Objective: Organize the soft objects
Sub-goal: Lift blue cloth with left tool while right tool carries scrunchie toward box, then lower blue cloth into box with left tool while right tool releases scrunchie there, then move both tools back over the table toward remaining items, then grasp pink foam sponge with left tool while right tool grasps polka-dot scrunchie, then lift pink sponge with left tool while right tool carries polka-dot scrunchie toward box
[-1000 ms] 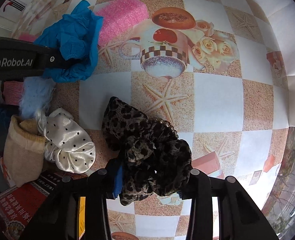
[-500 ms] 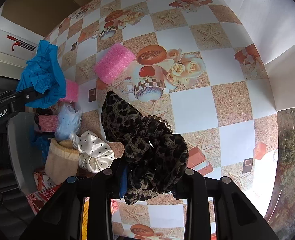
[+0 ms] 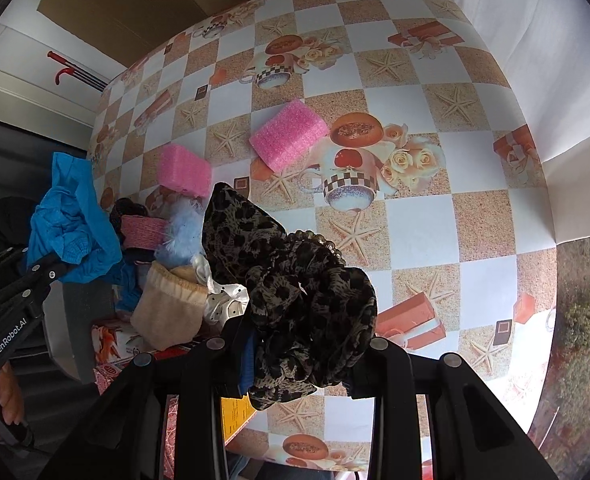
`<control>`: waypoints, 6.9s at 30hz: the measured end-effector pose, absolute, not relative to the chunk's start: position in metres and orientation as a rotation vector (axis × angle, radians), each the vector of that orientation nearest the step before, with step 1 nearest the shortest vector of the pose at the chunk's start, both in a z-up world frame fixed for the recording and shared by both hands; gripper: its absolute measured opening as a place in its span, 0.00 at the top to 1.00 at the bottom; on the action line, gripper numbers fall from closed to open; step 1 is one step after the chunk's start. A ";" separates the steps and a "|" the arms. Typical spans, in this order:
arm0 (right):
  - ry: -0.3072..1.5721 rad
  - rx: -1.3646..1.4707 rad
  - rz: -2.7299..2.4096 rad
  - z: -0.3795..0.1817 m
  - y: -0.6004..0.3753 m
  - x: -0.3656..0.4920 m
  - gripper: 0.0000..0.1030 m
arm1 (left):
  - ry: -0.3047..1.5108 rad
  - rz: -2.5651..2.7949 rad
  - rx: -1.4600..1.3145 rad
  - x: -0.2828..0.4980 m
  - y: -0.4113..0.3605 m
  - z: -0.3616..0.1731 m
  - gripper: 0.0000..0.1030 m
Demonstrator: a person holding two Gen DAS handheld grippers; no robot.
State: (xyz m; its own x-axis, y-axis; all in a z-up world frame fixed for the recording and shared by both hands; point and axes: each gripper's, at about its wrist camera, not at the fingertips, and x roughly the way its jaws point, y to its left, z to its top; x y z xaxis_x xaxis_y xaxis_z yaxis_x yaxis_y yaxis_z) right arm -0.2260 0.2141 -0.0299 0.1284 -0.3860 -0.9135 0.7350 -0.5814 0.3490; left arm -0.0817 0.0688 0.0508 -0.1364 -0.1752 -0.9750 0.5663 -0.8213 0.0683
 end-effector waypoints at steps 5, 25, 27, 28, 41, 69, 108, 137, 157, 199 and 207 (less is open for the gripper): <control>0.382 1.454 -1.567 -0.016 0.202 -0.205 0.67 | 0.485 -1.979 1.608 -0.044 0.068 0.058 0.79; 0.536 1.230 -1.440 0.040 0.160 -0.041 0.67 | 0.573 -1.947 1.443 0.107 0.058 0.079 0.79; 0.564 1.215 -1.408 0.040 0.154 -0.021 0.67 | 0.596 -1.917 1.419 0.127 0.052 0.079 0.79; 0.579 1.205 -1.396 0.040 0.151 -0.012 0.67 | 0.611 -1.900 1.406 0.137 0.049 0.079 0.79; 0.787 1.053 -1.215 0.044 0.104 0.098 0.67 | 0.753 -1.696 1.285 0.242 0.019 0.063 0.79; 0.932 1.014 -1.116 0.025 0.064 0.152 0.67 | 0.828 -1.612 1.312 0.269 0.007 0.032 0.79; 0.793 1.121 -1.250 0.050 0.069 0.069 0.01 | 0.779 -1.872 1.267 0.200 -0.008 0.080 0.07; 0.510 1.696 -1.525 -0.060 0.189 -0.222 0.01 | 0.439 -1.835 1.883 -0.160 -0.005 -0.052 0.07; 0.917 1.582 -1.662 -0.142 0.156 -0.231 0.01 | 0.732 -1.632 1.882 -0.125 -0.059 -0.090 0.07; 0.381 1.584 -1.774 -0.054 0.247 -0.263 0.62 | 0.369 -2.096 1.809 -0.191 0.054 -0.001 0.55; 0.350 1.597 -1.831 -0.059 0.272 -0.250 0.63 | 0.265 -2.356 1.854 -0.185 0.142 0.033 0.55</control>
